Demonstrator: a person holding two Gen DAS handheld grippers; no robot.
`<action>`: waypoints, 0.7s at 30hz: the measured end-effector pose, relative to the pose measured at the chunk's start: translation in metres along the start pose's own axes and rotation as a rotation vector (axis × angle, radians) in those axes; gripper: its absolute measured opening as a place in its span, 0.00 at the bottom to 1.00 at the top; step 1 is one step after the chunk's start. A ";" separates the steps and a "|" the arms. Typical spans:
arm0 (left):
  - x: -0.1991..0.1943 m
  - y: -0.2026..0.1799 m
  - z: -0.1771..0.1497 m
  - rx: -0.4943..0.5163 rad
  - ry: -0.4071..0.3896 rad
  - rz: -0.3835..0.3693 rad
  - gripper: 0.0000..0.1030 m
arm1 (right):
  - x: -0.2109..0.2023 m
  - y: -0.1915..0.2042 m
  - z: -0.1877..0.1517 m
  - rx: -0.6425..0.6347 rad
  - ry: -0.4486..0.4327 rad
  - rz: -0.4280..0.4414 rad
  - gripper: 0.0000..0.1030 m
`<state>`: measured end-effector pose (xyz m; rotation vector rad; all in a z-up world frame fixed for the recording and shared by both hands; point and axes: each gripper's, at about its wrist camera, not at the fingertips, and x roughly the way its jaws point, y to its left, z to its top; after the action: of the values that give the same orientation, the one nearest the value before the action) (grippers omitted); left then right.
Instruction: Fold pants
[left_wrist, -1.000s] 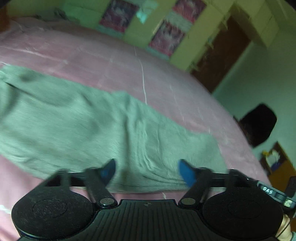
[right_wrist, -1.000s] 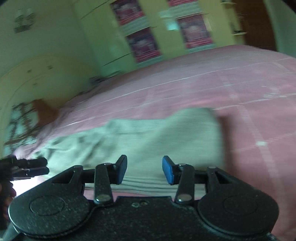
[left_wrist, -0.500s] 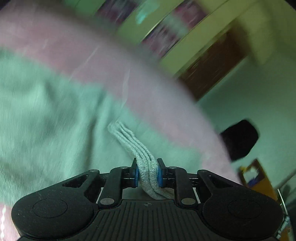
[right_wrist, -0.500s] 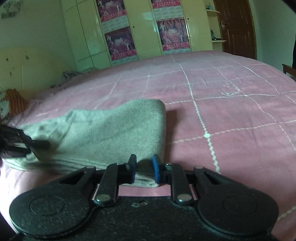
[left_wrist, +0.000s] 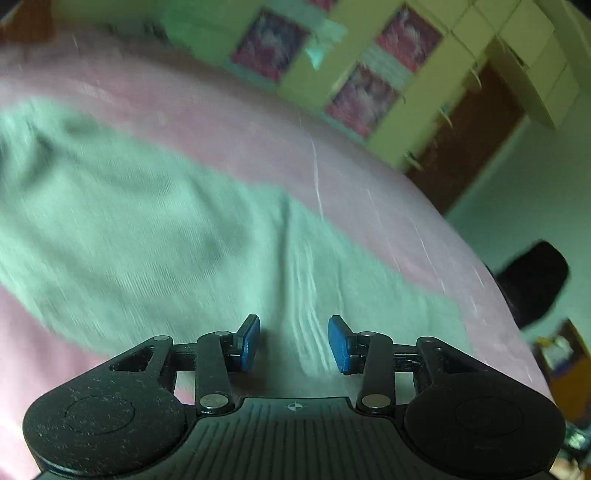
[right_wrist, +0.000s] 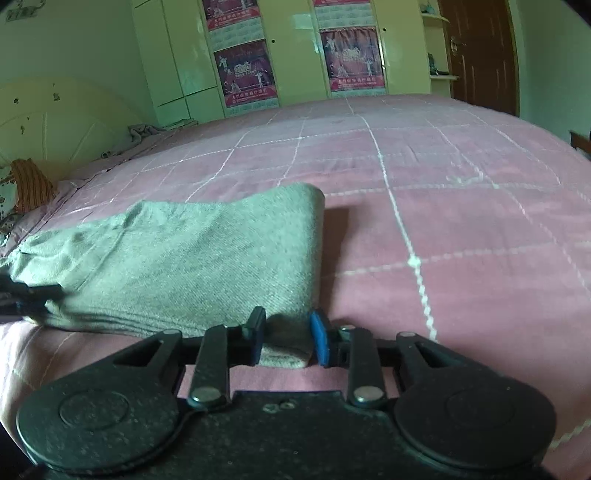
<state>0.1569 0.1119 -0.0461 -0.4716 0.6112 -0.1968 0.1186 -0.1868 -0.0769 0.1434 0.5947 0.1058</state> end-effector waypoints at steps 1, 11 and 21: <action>-0.001 -0.005 0.009 0.024 -0.014 -0.018 0.39 | -0.001 -0.001 0.003 0.000 -0.014 0.005 0.17; 0.103 -0.077 0.017 0.301 0.207 -0.103 0.39 | 0.033 0.011 0.027 -0.091 0.058 -0.036 0.06; 0.134 -0.120 0.037 0.263 0.191 -0.151 0.58 | 0.100 0.007 0.094 -0.126 0.086 -0.090 0.20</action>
<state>0.2812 -0.0221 -0.0295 -0.2452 0.7256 -0.4635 0.2533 -0.1752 -0.0540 -0.0099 0.6772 0.0624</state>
